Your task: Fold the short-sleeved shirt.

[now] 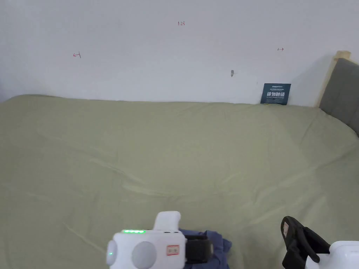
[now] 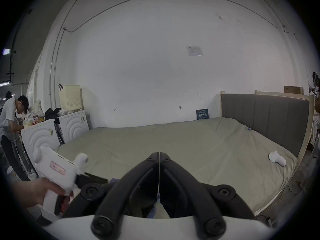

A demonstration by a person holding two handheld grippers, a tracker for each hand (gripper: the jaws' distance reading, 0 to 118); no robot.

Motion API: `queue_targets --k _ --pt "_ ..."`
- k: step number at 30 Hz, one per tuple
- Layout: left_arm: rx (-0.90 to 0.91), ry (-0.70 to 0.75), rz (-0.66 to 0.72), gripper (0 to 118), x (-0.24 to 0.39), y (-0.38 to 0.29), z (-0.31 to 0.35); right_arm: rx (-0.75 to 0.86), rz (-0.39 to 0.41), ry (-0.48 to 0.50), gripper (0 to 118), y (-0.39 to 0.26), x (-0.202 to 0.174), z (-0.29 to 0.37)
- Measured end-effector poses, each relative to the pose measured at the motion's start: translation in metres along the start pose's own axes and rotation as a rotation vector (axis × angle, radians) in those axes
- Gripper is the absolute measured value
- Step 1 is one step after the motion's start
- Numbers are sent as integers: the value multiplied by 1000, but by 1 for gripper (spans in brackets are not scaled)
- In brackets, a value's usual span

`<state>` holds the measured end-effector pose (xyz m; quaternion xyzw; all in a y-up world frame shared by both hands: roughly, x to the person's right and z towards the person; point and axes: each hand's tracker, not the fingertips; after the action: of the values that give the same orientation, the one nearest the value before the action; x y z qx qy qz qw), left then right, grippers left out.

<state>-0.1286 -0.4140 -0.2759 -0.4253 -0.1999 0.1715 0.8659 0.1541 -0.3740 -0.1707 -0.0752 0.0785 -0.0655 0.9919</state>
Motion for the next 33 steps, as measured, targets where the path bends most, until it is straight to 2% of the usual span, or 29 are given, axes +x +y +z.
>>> queue_targets --k 1,2,3,4,5,8,10,11,14,17,20,22,24,25,26,28,29,30,31,32,33 --pt "-6 -2 -3 90 -5 0 -2 -6 2 -4 3 -1 1 -1" --pt "-3 0 2 78 -9 -2 -5 -11 6 -8 3 -3 1 -2" --pt "-13 4 7 56 -11 -4 -10 -21 10 -13 3 -5 2 -4" --pt "-26 20 20 23 -9 -8 -20 -28 9 -17 3 -6 3 -5" --pt "-41 43 23 4 -6 -14 -33 -36 7 -19 3 -7 4 -7" --pt "-166 -29 74 4 0 -28 -77 -56 7 -25 3 -12 6 -10" --pt "-191 -65 43 4 17 -43 -100 -71 17 -35 3 -14 7 -11" --pt "-193 -110 36 4 26 -50 -106 -75 24 -40 3 -15 8 -11" --pt "-212 -121 38 4 43 -59 -114 -100 40 -47 3 -16 11 -15" --pt "-204 -105 27 4 27 -56 -102 -158 29 -27 3 -17 11 -27" --pt "-118 -121 43 3 13 -45 -62 -273 -25 47 3 -22 1 -58" --pt "-57 -122 29 4 -3 -37 -31 -427 -108 146 3 -36 -3 -91" --pt "-28 -105 64 4 -27 -31 -9 -617 -207 285 3 -63 -5 -127" --pt "-9 -95 96 5 -43 -26 0 -694 -176 295 3 -78 -9 -142" --pt "10 -102 118 21 -58 -25 5 -772 -195 341 3 -94 -10 -153" --pt "21 -94 152 38 -85 -26 12 -847 -174 379 3 -118 -11 -167" --pt "12 -92 168 58 -98 -25 11 -876 -180 377 3 -127 -8 -173" --pt "4 -101 190 86 -111 -27 10 -916 -211 330 3 -134 -3 -179" --pt "0 -124 208 102 -122 -30 9 -922 -282 300 3 -135 4 -183" --pt "7 -154 232 104 -132 -32 8 -902 -321 295 3 -133 9 -187" --pt "-14 -157 249 104 -140 -33 3 -908 -304 282 3 -131 11 -191"
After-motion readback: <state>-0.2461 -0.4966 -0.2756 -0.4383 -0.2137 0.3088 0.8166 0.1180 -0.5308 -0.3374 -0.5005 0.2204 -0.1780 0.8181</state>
